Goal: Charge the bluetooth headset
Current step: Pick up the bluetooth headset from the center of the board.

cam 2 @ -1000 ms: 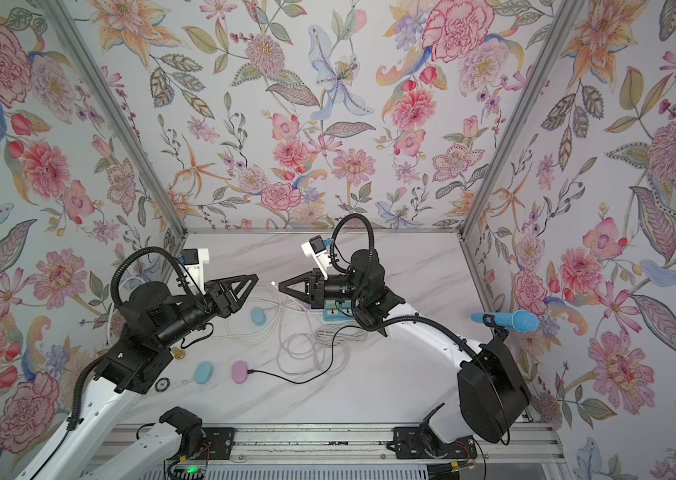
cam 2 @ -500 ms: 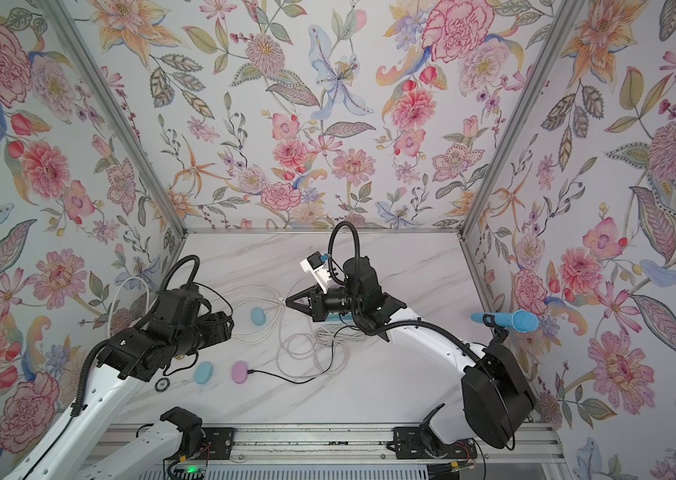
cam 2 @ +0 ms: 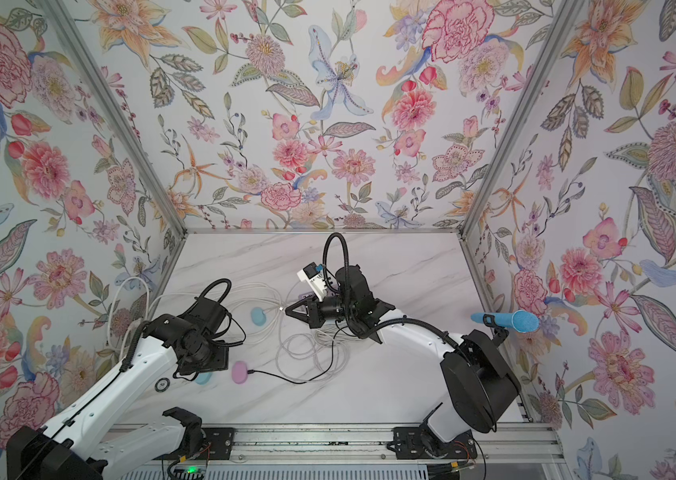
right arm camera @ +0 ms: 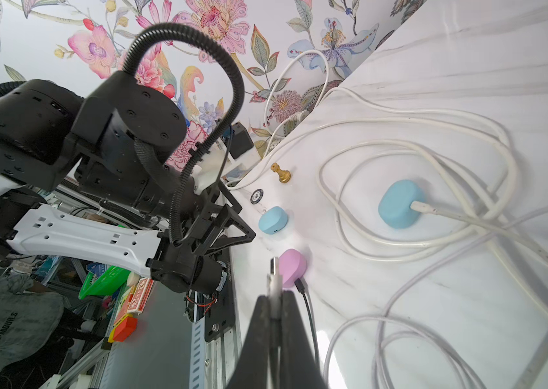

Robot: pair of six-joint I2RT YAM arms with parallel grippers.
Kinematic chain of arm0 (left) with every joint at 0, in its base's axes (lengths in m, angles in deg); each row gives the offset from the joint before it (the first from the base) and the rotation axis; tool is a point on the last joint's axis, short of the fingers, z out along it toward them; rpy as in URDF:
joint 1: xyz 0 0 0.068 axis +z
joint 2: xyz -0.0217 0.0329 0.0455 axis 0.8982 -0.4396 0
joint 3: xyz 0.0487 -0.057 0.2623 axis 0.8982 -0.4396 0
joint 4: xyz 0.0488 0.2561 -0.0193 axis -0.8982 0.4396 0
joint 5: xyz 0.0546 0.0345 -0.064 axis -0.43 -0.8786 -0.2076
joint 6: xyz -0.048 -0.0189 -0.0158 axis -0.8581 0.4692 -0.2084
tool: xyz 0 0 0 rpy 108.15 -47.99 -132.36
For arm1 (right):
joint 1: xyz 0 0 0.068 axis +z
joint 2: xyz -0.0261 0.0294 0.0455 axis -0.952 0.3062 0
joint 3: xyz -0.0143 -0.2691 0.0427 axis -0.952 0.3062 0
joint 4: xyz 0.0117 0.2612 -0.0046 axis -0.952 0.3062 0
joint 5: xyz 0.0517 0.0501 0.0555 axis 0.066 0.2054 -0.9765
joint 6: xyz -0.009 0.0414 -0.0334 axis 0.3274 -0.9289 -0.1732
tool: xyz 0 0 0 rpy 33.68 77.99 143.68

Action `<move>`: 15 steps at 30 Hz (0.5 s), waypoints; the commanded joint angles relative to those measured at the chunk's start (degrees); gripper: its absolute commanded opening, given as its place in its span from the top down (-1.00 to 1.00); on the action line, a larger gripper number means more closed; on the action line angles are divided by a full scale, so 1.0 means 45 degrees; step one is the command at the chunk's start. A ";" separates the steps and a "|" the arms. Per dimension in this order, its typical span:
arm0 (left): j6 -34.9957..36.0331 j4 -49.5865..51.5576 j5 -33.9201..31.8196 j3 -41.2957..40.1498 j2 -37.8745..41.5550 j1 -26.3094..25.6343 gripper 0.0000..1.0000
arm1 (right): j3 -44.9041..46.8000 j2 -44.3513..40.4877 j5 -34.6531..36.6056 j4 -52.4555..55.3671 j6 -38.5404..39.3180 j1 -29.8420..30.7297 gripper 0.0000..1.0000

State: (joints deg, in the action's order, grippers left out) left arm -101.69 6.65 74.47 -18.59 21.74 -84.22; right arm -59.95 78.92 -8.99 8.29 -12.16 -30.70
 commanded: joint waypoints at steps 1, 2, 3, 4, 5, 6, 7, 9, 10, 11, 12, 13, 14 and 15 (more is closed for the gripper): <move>0.0923 -0.0367 0.0019 -0.0279 -0.0016 0.0740 -0.29 | 0.0218 0.0096 -0.0128 -0.0688 -0.0248 -0.0102 1.00; 0.1047 -0.0444 0.0116 -0.0298 -0.0101 0.0966 -0.25 | 0.0226 0.0135 -0.0144 -0.0690 -0.0285 -0.0121 1.00; 0.1247 -0.0517 0.0159 -0.0299 -0.0263 0.1207 -0.23 | 0.0231 0.0174 -0.0180 -0.0710 -0.0362 -0.0167 1.00; 0.1445 -0.0527 0.0169 -0.0299 -0.0415 0.1414 -0.23 | 0.0230 0.0225 -0.0207 -0.0759 -0.0428 -0.0182 1.00; 0.1685 -0.0506 0.0155 -0.0263 -0.0705 0.1638 -0.23 | 0.0268 0.0256 -0.0266 -0.0867 -0.0516 -0.0194 1.00; 0.1965 -0.0498 0.0112 -0.0226 -0.0980 0.1819 -0.20 | 0.0289 0.0293 -0.0332 -0.0974 -0.0600 -0.0222 1.00; 0.2223 -0.0488 0.0099 -0.0174 -0.1218 0.1982 -0.20 | 0.0315 0.0329 -0.0391 -0.1037 -0.0648 -0.0237 1.00; 0.2791 -0.0506 -0.0253 0.0072 -0.1779 0.2143 -0.25 | 0.0353 0.0374 -0.0437 -0.1133 -0.0664 -0.0269 1.00; 0.2960 -0.0508 -0.0538 0.0156 -0.2014 0.2182 -0.33 | 0.0385 0.0407 -0.0456 -0.1177 -0.0670 -0.0270 1.00; 0.3009 -0.0658 -0.0387 0.0155 -0.2206 0.2248 -0.37 | 0.0431 0.0424 -0.0475 -0.1253 -0.0706 -0.0299 1.00; 0.3186 -0.0883 -0.0020 0.0088 -0.2375 0.2252 -0.40 | 0.0487 0.0432 -0.0493 -0.1341 -0.0771 -0.0339 1.00; 0.3093 -0.0881 -0.0194 0.0055 -0.2548 0.2257 -0.43 | 0.0549 0.0449 -0.0524 -0.1480 -0.0859 -0.0367 1.00; 0.2993 -0.0831 -0.0456 0.0024 -0.2747 0.2284 -0.44 | 0.0614 0.0450 -0.0564 -0.1624 -0.0953 -0.0405 1.00; 0.3019 -0.0884 -0.0292 0.0014 -0.2925 0.2310 -0.46 | 0.0670 0.0453 -0.0626 -0.1729 -0.1005 -0.0442 1.00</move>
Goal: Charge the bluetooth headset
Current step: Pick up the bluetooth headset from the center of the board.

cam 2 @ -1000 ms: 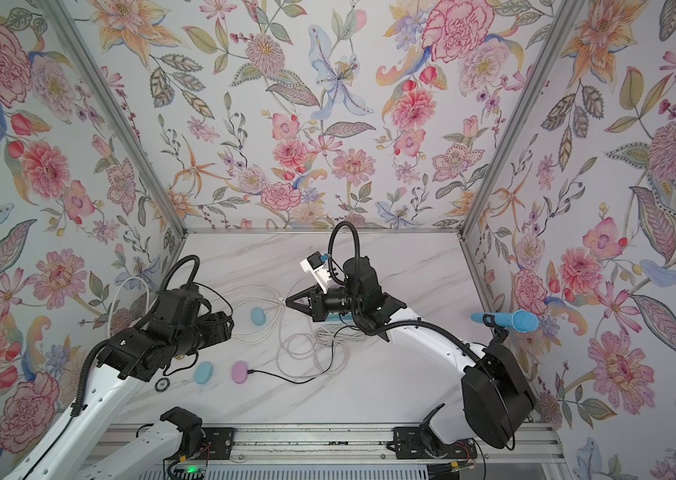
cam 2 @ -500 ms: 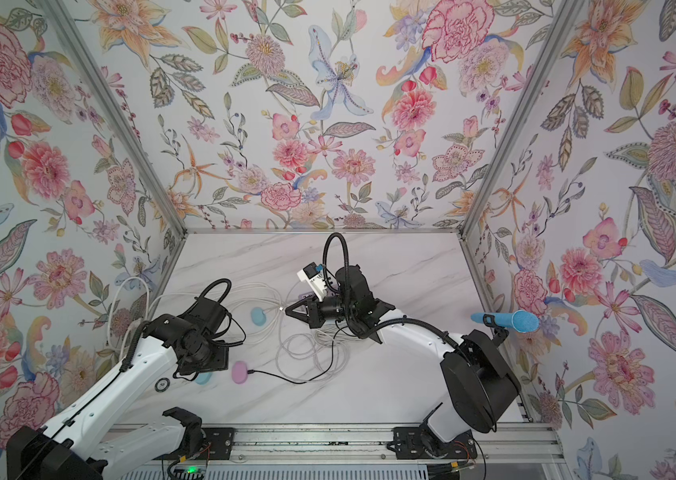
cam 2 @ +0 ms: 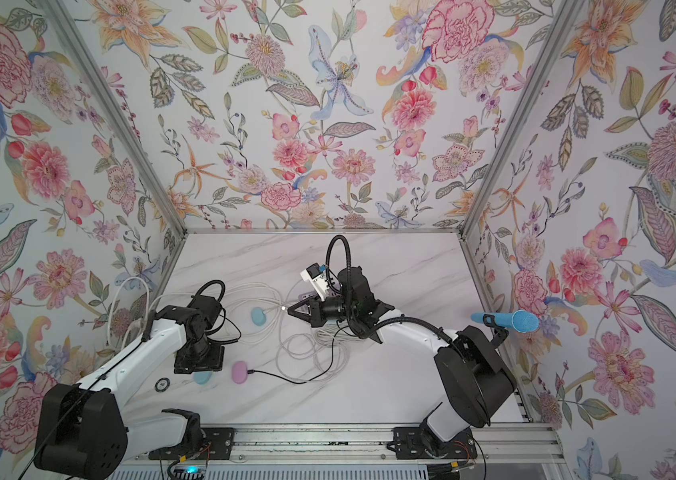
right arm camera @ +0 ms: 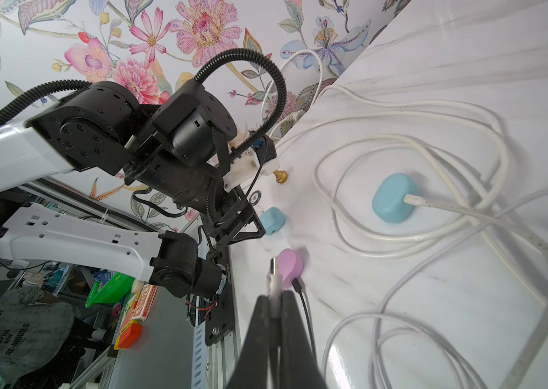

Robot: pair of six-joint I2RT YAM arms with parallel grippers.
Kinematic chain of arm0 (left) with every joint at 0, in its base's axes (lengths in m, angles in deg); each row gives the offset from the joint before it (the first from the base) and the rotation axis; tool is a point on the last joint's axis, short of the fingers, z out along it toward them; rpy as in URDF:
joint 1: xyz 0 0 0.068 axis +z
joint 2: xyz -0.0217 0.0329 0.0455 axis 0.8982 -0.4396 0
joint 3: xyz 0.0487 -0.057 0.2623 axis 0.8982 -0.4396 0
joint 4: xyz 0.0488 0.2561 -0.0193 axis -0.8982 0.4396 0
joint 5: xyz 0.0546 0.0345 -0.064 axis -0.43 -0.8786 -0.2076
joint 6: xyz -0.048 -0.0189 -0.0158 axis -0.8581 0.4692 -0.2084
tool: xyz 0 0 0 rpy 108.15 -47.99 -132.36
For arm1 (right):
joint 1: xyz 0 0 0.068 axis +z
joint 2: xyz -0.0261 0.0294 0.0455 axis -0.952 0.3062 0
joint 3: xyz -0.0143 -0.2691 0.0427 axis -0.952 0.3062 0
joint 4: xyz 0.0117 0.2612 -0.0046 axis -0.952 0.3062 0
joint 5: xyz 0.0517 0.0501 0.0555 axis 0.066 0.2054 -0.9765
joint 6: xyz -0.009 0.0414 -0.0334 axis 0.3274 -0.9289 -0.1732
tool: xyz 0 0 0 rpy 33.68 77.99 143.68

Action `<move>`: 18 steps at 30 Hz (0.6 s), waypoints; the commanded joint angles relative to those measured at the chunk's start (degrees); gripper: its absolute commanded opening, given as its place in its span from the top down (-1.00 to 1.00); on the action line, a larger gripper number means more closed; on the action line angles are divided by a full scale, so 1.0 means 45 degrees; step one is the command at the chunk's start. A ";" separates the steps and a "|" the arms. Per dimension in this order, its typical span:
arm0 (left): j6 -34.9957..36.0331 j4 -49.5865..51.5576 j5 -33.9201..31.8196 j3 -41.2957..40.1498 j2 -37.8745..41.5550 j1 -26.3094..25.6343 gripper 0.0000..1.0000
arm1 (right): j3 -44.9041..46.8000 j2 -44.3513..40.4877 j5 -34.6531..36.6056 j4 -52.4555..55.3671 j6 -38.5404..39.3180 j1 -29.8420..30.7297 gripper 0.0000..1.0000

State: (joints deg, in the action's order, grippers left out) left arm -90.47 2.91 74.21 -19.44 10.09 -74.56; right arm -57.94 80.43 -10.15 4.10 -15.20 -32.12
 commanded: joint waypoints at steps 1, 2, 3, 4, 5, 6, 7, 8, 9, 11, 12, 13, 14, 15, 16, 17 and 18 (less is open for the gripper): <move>0.0543 -0.0032 -0.0201 0.0203 -0.0479 0.0168 -0.47 | 0.0276 0.0117 -0.0409 -0.0887 -0.0358 -0.0167 1.00; 0.0546 -0.0024 -0.0258 0.0203 -0.0618 0.0157 -0.47 | 0.0325 0.0108 -0.0421 -0.0929 -0.0360 -0.0204 1.00; 0.0584 -0.0121 -0.0148 0.0165 -0.0707 0.0157 -0.48 | 0.0366 0.0123 -0.0441 -0.0966 -0.0366 -0.0257 1.00; 0.0605 -0.0181 -0.0105 0.0145 -0.0843 0.0156 -0.50 | 0.0384 0.0134 -0.0451 -0.0987 -0.0365 -0.0282 1.00; 0.0608 -0.0193 -0.0095 0.0144 -0.1038 0.0157 -0.52 | 0.0404 0.0190 -0.0500 -0.1030 -0.0409 -0.0335 1.00; 0.0660 -0.0255 -0.0006 0.0144 -0.1256 0.0156 -0.53 | 0.0424 0.0244 -0.0562 -0.1142 -0.0467 -0.0379 1.00; 0.0689 -0.0341 0.0046 0.0130 -0.1373 0.0166 -0.53 | 0.0443 0.0300 -0.0651 -0.1245 -0.0574 -0.0438 1.00; 0.0681 -0.0424 0.0045 0.0096 -0.1467 0.0161 -0.52 | 0.0466 0.0349 -0.0755 -0.1399 -0.0690 -0.0480 1.00; 0.0687 -0.0513 0.0052 0.0071 -0.1541 0.0151 -0.53 | 0.0507 0.0386 -0.0832 -0.1505 -0.0778 -0.0520 1.00; 0.0625 -0.0602 -0.0090 0.0015 -0.1645 0.0158 -0.54 | 0.0544 0.0391 -0.0879 -0.1587 -0.0820 -0.0580 1.00; 0.0614 -0.0658 -0.0158 0.0008 -0.1707 0.0172 -0.55 | 0.0544 0.0391 -0.0917 -0.1611 -0.0823 -0.0580 1.00; 0.0579 -0.0746 -0.0225 -0.0007 -0.1764 0.0179 -0.57 | 0.0559 0.0410 -0.0940 -0.1650 -0.0843 -0.0590 1.00; 0.0578 -0.0842 -0.0296 -0.0031 -0.1871 0.0176 -0.60 | 0.0560 0.0410 -0.0978 -0.1679 -0.0879 -0.0583 1.00; 0.0584 -0.0969 -0.0309 -0.0051 -0.1986 0.0172 -0.62 | 0.0563 0.0411 -0.0999 -0.1729 -0.0881 -0.0581 1.00; 0.0587 -0.1087 -0.0377 -0.0070 -0.2100 0.0182 -0.65 | 0.0593 0.0411 -0.0999 -0.1761 -0.0900 -0.0580 1.00; 0.0573 -0.1200 -0.0450 -0.0070 -0.2266 0.0193 -0.68 | 0.0608 0.0411 -0.1011 -0.1766 -0.0910 -0.0588 1.00; 0.0608 -0.1333 -0.0440 -0.0051 -0.2429 0.0196 -0.68 | 0.0639 0.0392 -0.1019 -0.1768 -0.0934 -0.0580 1.00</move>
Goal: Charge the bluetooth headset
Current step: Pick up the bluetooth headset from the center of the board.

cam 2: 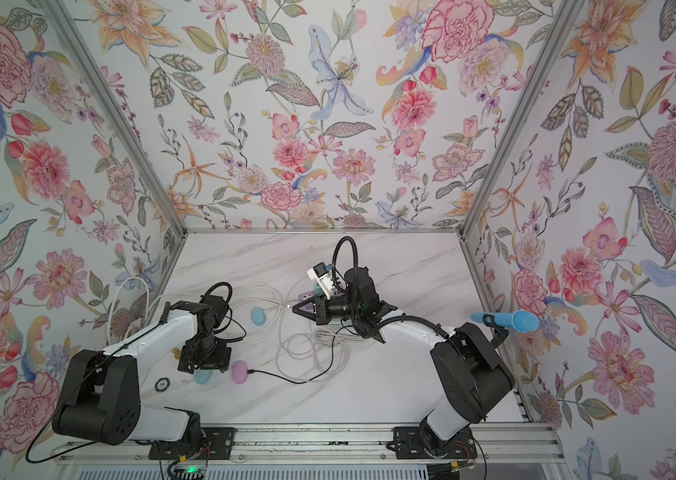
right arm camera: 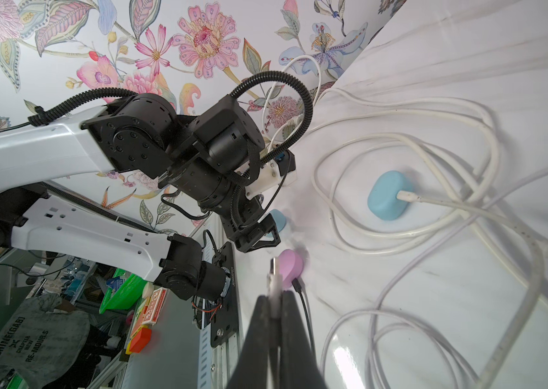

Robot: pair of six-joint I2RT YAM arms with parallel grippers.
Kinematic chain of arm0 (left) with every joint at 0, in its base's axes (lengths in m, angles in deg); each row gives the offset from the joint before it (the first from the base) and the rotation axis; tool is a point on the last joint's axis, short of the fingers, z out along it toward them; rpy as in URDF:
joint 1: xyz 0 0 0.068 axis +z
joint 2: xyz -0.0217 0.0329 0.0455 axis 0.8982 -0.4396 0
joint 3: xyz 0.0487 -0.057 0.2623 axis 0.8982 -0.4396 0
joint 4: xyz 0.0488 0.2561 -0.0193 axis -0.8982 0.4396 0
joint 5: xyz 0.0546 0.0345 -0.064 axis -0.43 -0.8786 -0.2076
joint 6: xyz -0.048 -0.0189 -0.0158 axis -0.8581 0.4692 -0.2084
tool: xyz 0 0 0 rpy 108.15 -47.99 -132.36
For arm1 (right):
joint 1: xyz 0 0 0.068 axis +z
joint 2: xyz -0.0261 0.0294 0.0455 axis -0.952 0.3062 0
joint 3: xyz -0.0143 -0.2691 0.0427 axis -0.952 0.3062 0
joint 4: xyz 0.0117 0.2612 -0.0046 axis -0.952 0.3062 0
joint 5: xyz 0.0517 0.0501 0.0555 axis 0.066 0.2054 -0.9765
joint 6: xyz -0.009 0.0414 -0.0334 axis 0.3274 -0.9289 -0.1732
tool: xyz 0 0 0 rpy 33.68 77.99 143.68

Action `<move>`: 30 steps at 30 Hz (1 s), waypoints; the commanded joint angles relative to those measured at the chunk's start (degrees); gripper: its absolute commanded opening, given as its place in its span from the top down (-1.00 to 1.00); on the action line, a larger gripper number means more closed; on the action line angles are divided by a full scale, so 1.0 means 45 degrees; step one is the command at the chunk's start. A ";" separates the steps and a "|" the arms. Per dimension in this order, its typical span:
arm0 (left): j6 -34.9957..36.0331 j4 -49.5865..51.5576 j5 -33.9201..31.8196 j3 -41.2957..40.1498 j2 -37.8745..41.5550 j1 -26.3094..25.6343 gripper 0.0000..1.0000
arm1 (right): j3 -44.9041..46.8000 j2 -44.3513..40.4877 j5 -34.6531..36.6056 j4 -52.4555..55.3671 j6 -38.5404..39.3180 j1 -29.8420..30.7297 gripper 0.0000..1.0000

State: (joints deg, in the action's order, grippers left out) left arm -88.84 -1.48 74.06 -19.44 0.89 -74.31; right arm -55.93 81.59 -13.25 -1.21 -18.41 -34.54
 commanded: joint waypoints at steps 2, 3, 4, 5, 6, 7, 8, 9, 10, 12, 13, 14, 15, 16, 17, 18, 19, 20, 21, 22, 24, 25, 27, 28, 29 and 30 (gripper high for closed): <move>0.0306 -0.0559 -0.0420 0.0016 -0.0675 0.0162 -0.67 | 0.0228 0.0115 -0.0330 -0.0588 -0.0210 -0.0044 1.00; 0.0353 -0.0654 -0.0397 0.0063 -0.0836 0.0199 -0.64 | 0.0234 0.0114 -0.0325 -0.0573 -0.0220 -0.0046 1.00; 0.0400 -0.0752 -0.0401 0.0085 -0.0953 0.0218 -0.60 | 0.0246 0.0114 -0.0329 -0.0569 -0.0211 -0.0042 1.00; 0.0460 -0.0869 -0.0410 0.0120 -0.1062 0.0237 -0.53 | 0.0241 0.0114 -0.0330 -0.0571 -0.0207 -0.0046 1.00; 0.0497 -0.0932 -0.0405 0.0142 -0.1180 0.0258 -0.48 | 0.0246 0.0114 -0.0324 -0.0558 -0.0209 -0.0397 1.00; 0.0548 -0.0959 -0.0359 0.0161 -0.1275 0.0275 -0.43 | 0.0240 0.0114 -0.0320 -0.0557 -0.0211 -0.0436 1.00; 0.0576 -0.0985 -0.0266 0.0198 -0.1357 0.0278 -0.36 | 0.0246 0.0114 -0.0329 -0.0531 -0.0207 -0.0450 1.00; 0.0619 -0.0874 -0.0137 0.0309 -0.1444 0.0321 -0.26 | 0.0232 0.0109 -0.0329 -0.0510 -0.0217 -0.0473 1.00; 0.0622 -0.0819 -0.0093 0.0354 -0.1452 0.0336 -0.16 | 0.0233 0.0122 -0.0319 -0.0510 -0.0217 -0.0471 1.00; 0.0566 -0.0909 0.0148 0.0379 -0.1442 0.0337 -0.02 | 0.0218 0.0182 -0.0305 -0.0509 -0.0223 -0.0492 1.00; 0.0518 -0.0967 0.0281 0.0393 -0.1442 0.0334 0.00 | 0.0212 0.0226 -0.0301 -0.0522 -0.0220 -0.0508 1.00; 0.0457 -0.1002 0.0410 0.0426 -0.1398 0.0337 0.01 | 0.0197 0.0265 -0.0316 -0.0492 -0.0215 -0.0510 1.00; 0.0381 -0.1008 0.0516 0.0473 -0.1320 0.0334 0.07 | 0.0176 0.0299 -0.0327 -0.0507 -0.0228 -0.0510 1.00; 0.0335 -0.1022 0.0614 0.0512 -0.1255 0.0338 0.13 | 0.0158 0.0324 -0.0329 -0.0521 -0.0246 -0.0510 1.00; 0.0258 -0.1027 0.0679 0.0568 -0.1196 0.0337 0.17 | 0.0162 0.0375 -0.0330 -0.0557 -0.0299 -0.0510 1.00; 0.0178 -0.1003 0.0760 0.0627 -0.1133 0.0342 0.20 | 0.0151 0.0404 -0.0345 -0.0590 -0.0326 -0.0520 1.00; 0.0135 -0.1001 0.0863 0.0679 -0.1074 0.0330 0.26 | 0.0126 0.0454 -0.0385 -0.0598 -0.0362 -0.0510 1.00; 0.0084 -0.0984 0.0956 0.0718 -0.1013 0.0331 0.29 | 0.0092 0.0485 -0.0426 -0.0627 -0.0406 -0.0511 1.00; 0.0056 -0.0984 0.1046 0.0769 -0.0956 0.0341 0.32 | 0.0082 0.0505 -0.0432 -0.0637 -0.0426 -0.0512 1.00; 0.0040 -0.1003 0.1095 0.0798 -0.0907 0.0337 0.38 | 0.0107 0.0490 -0.0426 -0.0644 -0.0441 -0.0515 1.00; -0.0014 -0.1068 0.1201 0.0866 -0.0852 0.0338 0.49 | 0.0106 0.0510 -0.0420 -0.0647 -0.0459 -0.0510 1.00; -0.0029 -0.1124 0.1264 0.0896 -0.0856 0.0333 0.52 | 0.0111 0.0509 -0.0442 -0.0647 -0.0479 -0.0510 1.00; -0.0080 -0.1278 0.1368 0.1017 -0.0832 0.0331 0.52 | 0.0031 0.0600 -0.0495 -0.0605 -0.0520 -0.0510 1.00; -0.0092 -0.1357 0.1430 0.1084 -0.0830 0.0336 0.52 | -0.0002 0.0636 -0.0505 -0.0571 -0.0519 -0.0510 1.00; -0.0110 -0.1477 0.1482 0.1173 -0.0856 0.0331 0.52 | -0.0041 0.0670 -0.0524 -0.0515 -0.0524 -0.0510 1.00; -0.0139 -0.1591 0.1557 0.1292 -0.0899 0.0337 0.52 | -0.0085 0.0714 -0.0544 -0.0464 -0.0519 -0.0510 1.00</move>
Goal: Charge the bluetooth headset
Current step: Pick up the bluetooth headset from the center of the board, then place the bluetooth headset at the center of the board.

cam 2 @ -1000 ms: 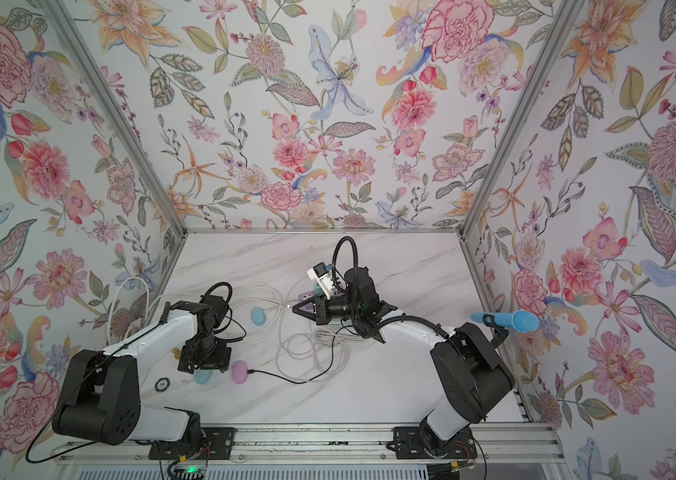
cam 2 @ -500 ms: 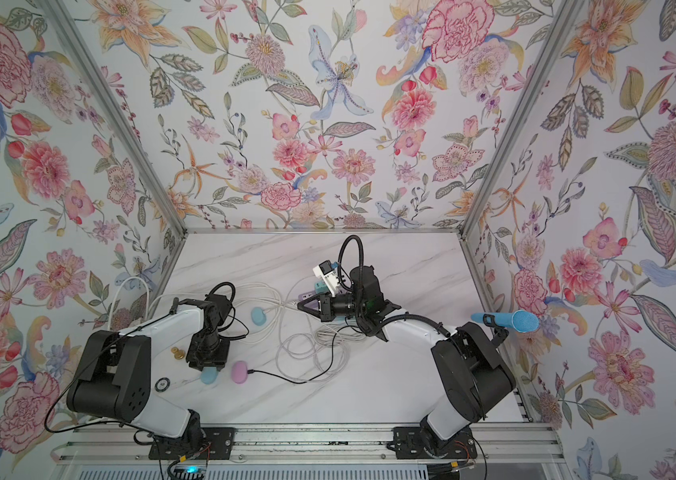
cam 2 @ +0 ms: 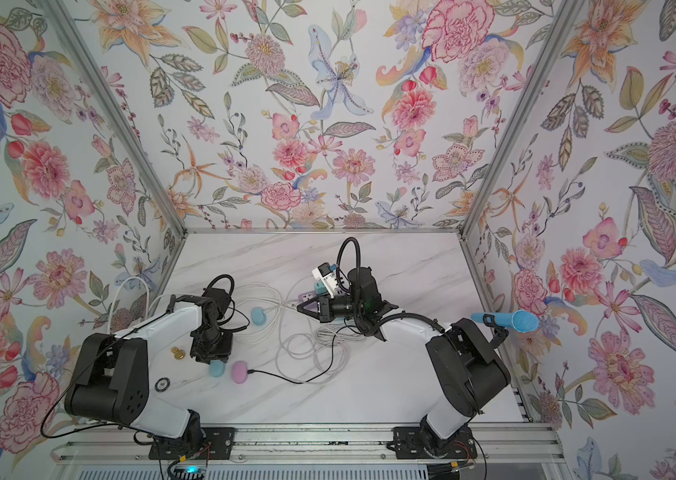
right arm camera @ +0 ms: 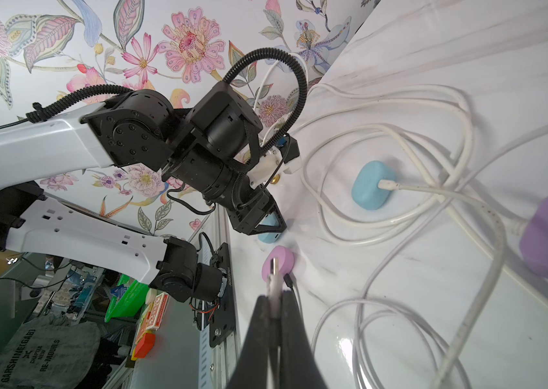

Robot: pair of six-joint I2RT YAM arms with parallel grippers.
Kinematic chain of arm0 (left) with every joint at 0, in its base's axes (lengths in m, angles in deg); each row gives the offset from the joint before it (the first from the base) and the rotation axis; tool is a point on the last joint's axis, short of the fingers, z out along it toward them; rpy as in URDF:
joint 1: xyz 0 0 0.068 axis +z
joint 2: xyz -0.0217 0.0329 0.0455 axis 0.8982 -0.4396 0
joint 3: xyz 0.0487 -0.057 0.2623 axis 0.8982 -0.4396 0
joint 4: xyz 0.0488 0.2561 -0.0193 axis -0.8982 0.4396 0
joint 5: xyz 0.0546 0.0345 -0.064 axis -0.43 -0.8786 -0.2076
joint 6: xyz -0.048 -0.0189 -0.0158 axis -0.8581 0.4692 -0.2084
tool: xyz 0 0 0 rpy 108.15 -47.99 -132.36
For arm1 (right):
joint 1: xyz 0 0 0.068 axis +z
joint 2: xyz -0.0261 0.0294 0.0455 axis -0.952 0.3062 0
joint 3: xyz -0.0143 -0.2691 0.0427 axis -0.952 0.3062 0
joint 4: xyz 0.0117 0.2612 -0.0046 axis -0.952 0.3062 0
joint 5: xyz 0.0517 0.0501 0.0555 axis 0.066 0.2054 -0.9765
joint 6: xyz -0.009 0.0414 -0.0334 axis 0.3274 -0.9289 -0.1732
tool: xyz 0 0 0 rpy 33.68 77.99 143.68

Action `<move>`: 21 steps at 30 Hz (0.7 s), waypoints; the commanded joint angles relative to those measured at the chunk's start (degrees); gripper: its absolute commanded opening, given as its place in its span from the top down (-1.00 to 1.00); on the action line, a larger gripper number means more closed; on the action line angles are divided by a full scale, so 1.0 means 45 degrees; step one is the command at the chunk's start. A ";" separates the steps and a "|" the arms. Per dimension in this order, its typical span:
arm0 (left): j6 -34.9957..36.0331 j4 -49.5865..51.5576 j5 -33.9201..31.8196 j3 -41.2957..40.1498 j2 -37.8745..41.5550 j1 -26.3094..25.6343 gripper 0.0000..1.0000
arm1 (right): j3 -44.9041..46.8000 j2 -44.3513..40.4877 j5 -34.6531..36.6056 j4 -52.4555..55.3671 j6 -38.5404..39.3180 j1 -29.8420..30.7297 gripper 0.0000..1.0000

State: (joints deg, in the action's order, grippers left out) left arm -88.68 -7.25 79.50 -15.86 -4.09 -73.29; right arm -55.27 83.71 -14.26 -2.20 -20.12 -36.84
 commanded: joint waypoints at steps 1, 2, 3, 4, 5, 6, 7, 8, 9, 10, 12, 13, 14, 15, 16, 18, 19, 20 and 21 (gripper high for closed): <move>-0.0143 -0.0407 0.0379 0.0629 0.0109 0.0107 0.52 | -0.0273 0.0263 -0.0321 -0.0187 -0.0143 0.0000 1.00; -0.0136 -0.0482 0.0407 0.0835 -0.0020 0.0108 0.52 | -0.0322 0.0305 -0.0321 -0.0143 -0.0152 0.0000 1.00; -0.0130 -0.0555 0.0462 0.1072 -0.0142 0.0102 0.53 | -0.0360 0.0336 -0.0340 -0.0098 -0.0167 0.0000 1.00; -0.0134 -0.0606 0.0547 0.1265 -0.0249 0.0081 0.53 | -0.0397 0.0364 -0.0360 -0.0048 -0.0160 -0.0001 1.00; -0.0167 -0.0666 0.0642 0.1470 -0.0308 0.0095 0.53 | -0.0440 0.0366 -0.0379 0.0028 -0.0150 0.0000 1.00; -0.0193 -0.0712 0.0729 0.1679 -0.0335 0.0087 0.53 | -0.0448 0.0365 -0.0380 0.0054 -0.0141 0.0000 1.00; -0.0194 -0.0717 0.0766 0.1854 -0.0335 0.0107 0.54 | -0.0447 0.0366 -0.0370 0.0084 -0.0143 0.0000 1.00; -0.0166 -0.0685 0.0756 0.2051 -0.0336 0.0087 0.51 | -0.0444 0.0371 -0.0343 0.0140 -0.0111 0.0000 1.00; -0.0128 -0.0608 0.0708 0.2228 -0.0345 0.0084 0.46 | -0.0460 0.0348 -0.0311 0.0203 -0.0054 0.0000 1.00; -0.0090 -0.0501 0.0634 0.2355 -0.0338 0.0082 0.39 | -0.0452 0.0332 -0.0287 0.0238 -0.0037 0.0000 1.00; 0.0016 -0.0231 0.0434 0.2566 -0.0197 0.0089 0.05 | -0.0469 0.0308 -0.0280 0.0353 0.0029 0.0000 1.00; 0.0080 -0.0116 0.0303 0.2608 -0.0110 0.0100 -0.10 | -0.0469 0.0278 -0.0264 0.0372 0.0025 0.0000 1.00; 0.0150 -0.0026 0.0183 0.2619 0.0035 0.0090 -0.23 | -0.0507 0.0256 -0.0262 0.0406 0.0048 -0.0002 1.00; 0.0206 0.0051 0.0086 0.2578 0.0223 0.0090 -0.31 | -0.0571 0.0249 -0.0243 0.0516 0.0102 0.0000 1.00; 0.0197 0.0098 0.0016 0.2506 0.0385 0.0100 -0.37 | -0.0629 0.0229 -0.0226 0.0659 0.0179 -0.0010 1.00; 0.0183 0.0127 -0.0048 0.2326 0.0840 0.0090 -0.48 | -0.0684 0.0138 -0.0089 0.0924 0.0374 0.0020 1.00; 0.0136 0.0171 -0.0049 0.2266 0.1052 0.0094 -0.50 | -0.0678 0.0098 -0.0035 0.1019 0.0439 0.0034 1.00; 0.0053 0.0181 -0.0029 0.2163 0.1325 0.0099 -0.50 | -0.0713 0.0044 -0.0010 0.1117 0.0491 0.0056 1.00; -0.0043 0.0162 0.0024 0.2043 0.1599 0.0088 -0.52 | -0.0715 -0.0013 0.0020 0.1206 0.0561 0.0095 1.00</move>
State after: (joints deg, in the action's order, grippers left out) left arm -88.53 -8.50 81.21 -5.50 -0.64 -73.29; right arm -56.82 84.56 -14.83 1.54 -19.24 -36.82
